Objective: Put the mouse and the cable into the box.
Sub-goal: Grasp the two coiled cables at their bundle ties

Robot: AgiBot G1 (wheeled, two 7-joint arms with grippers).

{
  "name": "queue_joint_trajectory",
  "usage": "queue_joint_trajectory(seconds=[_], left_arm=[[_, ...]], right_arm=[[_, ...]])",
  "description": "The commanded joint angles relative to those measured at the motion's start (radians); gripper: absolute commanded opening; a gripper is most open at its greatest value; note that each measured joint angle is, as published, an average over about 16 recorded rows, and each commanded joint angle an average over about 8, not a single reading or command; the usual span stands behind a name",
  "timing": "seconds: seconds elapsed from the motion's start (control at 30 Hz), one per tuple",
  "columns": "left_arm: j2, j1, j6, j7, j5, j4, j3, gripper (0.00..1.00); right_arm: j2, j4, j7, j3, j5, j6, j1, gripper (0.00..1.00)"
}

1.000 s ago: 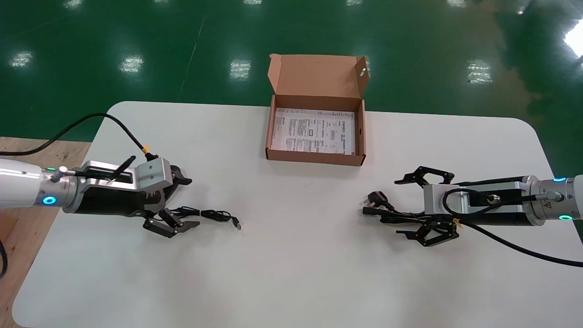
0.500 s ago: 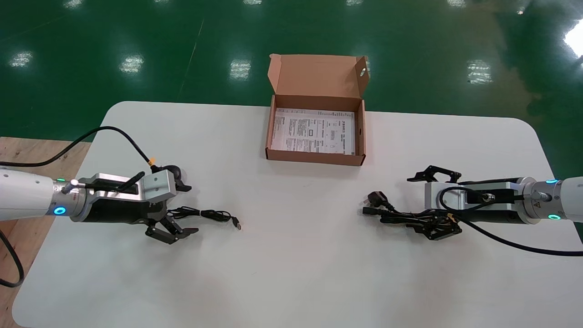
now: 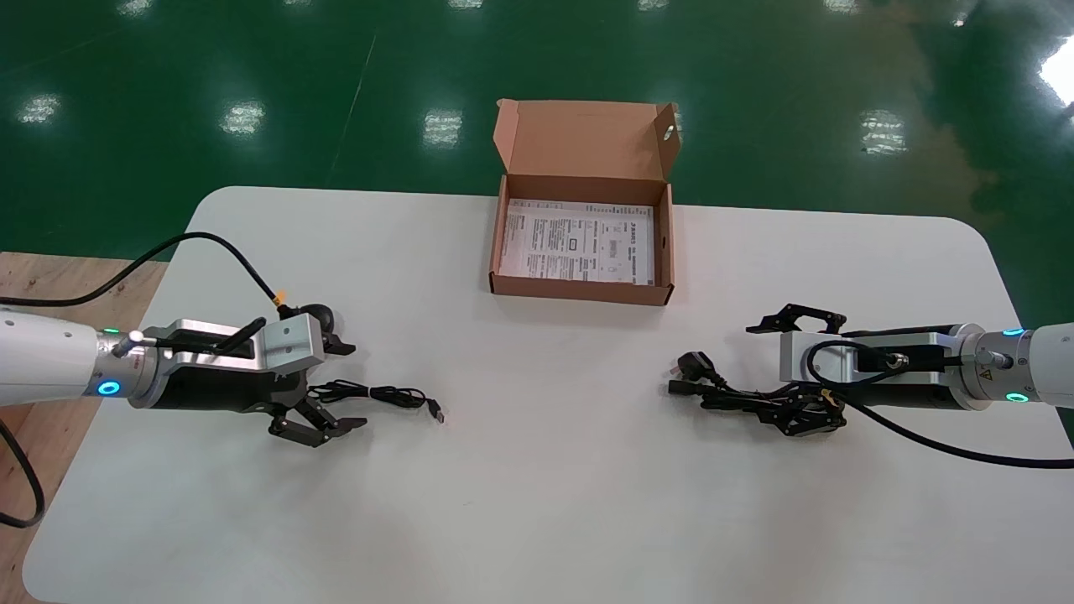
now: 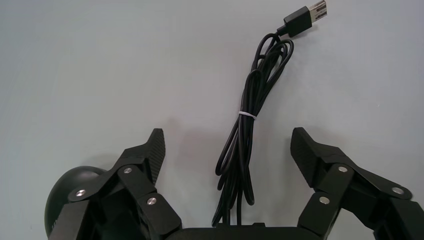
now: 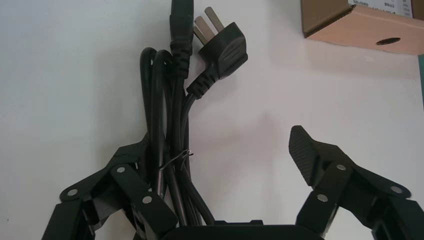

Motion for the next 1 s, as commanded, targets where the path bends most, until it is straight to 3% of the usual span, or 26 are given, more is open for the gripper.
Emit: queue_joint_trajectory(seconds=[0.03, 1.0], left_arm=[[-0.001, 0.001, 0.001, -0.001, 0.0, -0.002, 0.0, 0.0], [-0.004, 0.004, 0.004, -0.004, -0.006, -0.012, -0.002, 0.0]], right_arm=[[0.001, 0.003, 0.0, 0.0, 0.001, -0.001, -0.001, 0.0], [0.005, 0.014, 0.002, 0.001, 0.003, -0.006, -0.005, 0.0]])
